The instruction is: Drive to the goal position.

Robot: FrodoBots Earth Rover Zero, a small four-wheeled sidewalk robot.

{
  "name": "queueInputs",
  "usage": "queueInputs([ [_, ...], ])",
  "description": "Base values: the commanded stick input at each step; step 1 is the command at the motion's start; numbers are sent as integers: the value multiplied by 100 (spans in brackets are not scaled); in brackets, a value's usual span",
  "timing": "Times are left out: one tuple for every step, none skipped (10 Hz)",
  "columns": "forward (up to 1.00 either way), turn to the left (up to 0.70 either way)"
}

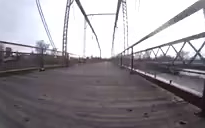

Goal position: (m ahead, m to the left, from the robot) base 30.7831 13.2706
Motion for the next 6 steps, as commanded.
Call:
queueInputs([
  [100,-3],
  [100,-3],
  [100,-4],
  [100,-25],
  [100,-40],
  [100,-18],
])
